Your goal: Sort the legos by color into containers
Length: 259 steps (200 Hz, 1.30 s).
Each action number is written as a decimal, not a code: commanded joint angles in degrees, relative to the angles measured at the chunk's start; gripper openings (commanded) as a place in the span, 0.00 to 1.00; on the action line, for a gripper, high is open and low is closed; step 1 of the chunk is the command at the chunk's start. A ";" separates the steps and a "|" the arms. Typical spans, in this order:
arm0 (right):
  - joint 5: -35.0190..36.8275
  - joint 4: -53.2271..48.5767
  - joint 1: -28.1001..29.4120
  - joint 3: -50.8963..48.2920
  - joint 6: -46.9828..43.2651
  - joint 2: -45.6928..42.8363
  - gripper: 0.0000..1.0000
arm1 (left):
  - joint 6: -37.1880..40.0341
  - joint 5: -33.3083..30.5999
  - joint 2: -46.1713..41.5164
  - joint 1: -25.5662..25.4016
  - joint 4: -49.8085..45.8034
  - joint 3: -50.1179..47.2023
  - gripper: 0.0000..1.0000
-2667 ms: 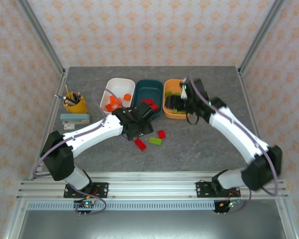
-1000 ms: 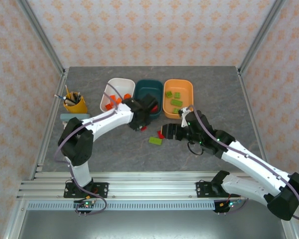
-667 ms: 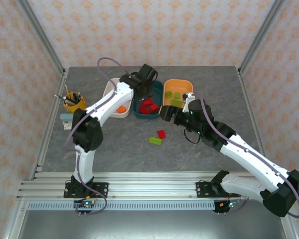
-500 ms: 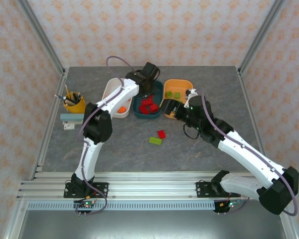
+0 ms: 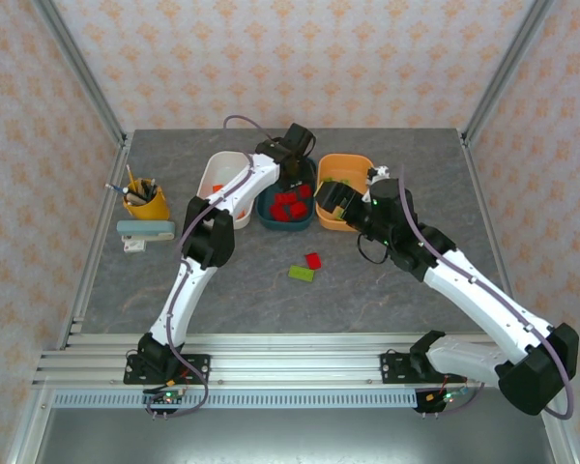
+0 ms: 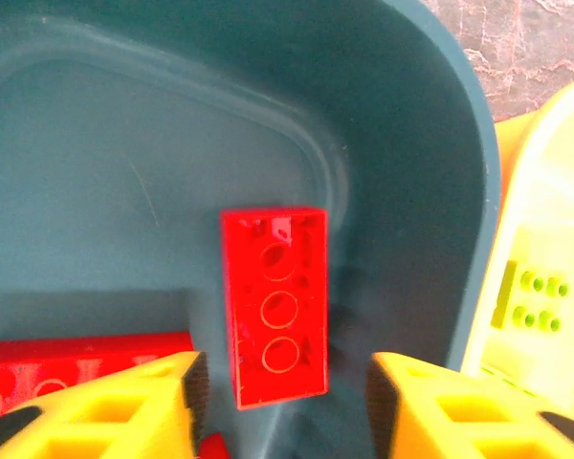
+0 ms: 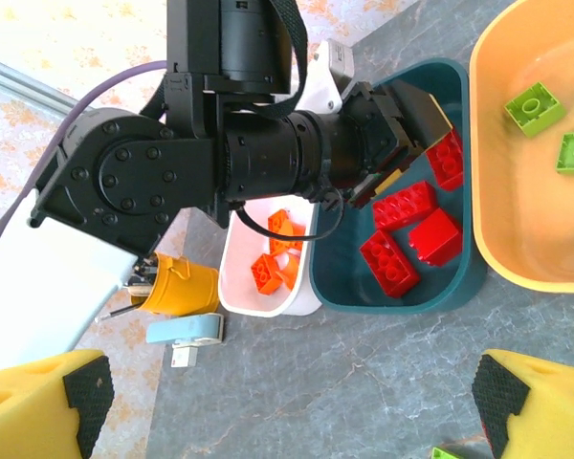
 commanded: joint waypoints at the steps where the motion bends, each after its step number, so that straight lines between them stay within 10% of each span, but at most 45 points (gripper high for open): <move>1: 0.79 -1.30 -0.20 -0.86 0.39 -2.41 0.98 | -0.16 0.78 -1.05 0.65 -2.36 2.78 0.60; 50: 0.61 -8.41 -0.20 2.31 -6.15 -2.63 0.97 | -3.48 -4.01 -14.34 0.14 -2.71 -6.00 0.66; 153: 1.45 -29.02 0.58 5.56 -17.12 -3.36 0.89 | -13.82 -6.66 -58.53 -4.42 4.87 -61.71 0.66; 190: 11.07 -37.15 9.13 9.92 -8.22 9.86 0.88 | -18.29 -12.37 -73.11 -7.65 3.28 -76.15 0.67; 259: 7.27 -35.43 15.68 17.04 9.65 34.59 0.95 | -23.05 -17.81 -94.50 -10.02 -2.43 -89.13 0.69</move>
